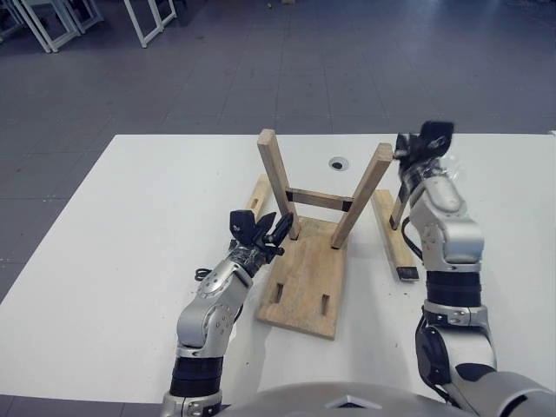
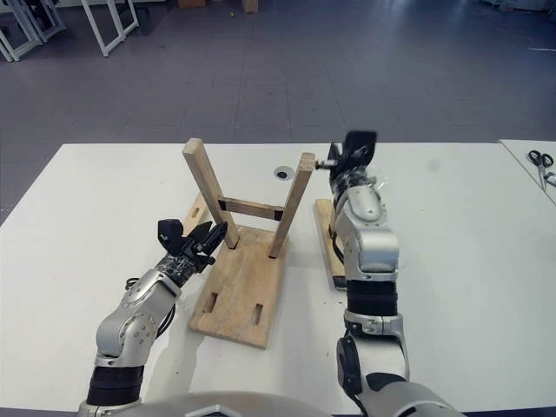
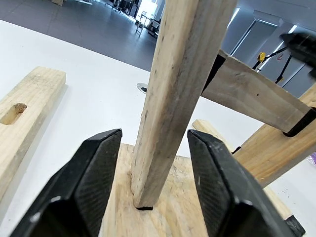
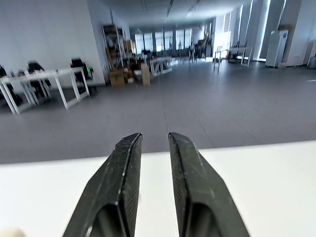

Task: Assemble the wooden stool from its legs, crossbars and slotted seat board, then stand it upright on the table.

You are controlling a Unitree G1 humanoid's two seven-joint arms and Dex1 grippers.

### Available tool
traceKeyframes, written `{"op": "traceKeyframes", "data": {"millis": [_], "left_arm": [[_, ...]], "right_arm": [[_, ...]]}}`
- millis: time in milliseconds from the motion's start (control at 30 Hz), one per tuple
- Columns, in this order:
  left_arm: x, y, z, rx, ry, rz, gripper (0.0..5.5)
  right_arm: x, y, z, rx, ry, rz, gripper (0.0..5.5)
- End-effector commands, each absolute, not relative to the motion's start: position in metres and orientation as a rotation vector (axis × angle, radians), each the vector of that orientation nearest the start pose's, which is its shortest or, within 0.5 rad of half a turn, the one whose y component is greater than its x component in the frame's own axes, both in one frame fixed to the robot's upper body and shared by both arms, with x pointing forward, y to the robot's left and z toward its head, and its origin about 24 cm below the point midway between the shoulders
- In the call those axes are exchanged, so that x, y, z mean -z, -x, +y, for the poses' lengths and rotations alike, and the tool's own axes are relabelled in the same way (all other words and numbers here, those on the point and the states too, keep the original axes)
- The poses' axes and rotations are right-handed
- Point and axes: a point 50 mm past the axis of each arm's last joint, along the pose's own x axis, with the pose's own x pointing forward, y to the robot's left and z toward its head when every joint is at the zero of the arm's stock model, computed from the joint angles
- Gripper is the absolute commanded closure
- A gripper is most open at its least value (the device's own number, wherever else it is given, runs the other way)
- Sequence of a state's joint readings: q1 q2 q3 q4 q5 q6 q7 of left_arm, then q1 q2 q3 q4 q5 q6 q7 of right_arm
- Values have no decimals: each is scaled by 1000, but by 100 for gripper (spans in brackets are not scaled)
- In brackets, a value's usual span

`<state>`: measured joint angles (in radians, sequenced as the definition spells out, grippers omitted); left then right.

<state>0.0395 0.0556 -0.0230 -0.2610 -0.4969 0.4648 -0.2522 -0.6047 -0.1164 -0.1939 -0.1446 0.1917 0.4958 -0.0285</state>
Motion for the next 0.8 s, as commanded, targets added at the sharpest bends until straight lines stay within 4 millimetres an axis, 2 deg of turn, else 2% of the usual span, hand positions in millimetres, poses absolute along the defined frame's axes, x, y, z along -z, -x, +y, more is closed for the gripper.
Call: {"op": "traceKeyframes", "data": {"millis": [33, 67, 133, 167, 200, 233, 300, 433, 633, 800], "left_arm": [[-57, -229, 132, 388, 429, 203, 306], [-57, -224, 138, 375, 423, 207, 306], [-57, -210, 153, 336, 403, 219, 306], [-57, -203, 160, 318, 393, 227, 306], [-57, -196, 166, 299, 384, 237, 306], [-56, -189, 172, 282, 376, 251, 306], [-52, -180, 180, 256, 363, 280, 306], [-37, -173, 195, 193, 312, 343, 306], [-18, -170, 201, 153, 281, 402, 306], [-16, -171, 198, 159, 284, 401, 306]], "right_arm": [[-243, -290, -179, -85, -50, -373, 418], [-220, -276, -183, -96, -29, -277, 394], [-159, -232, -185, -142, 8, -16, 353], [-136, -212, -183, -173, 7, 100, 341], [-118, -197, -183, -192, 12, 201, 317], [-100, -187, -184, -212, 26, 297, 317], [-79, -178, -189, -224, 54, 410, 317], [-61, -176, -196, -210, 93, 486, 317], [-38, -180, -199, -192, 151, 549, 317], [-37, -191, -196, -188, 144, 525, 226]]}}
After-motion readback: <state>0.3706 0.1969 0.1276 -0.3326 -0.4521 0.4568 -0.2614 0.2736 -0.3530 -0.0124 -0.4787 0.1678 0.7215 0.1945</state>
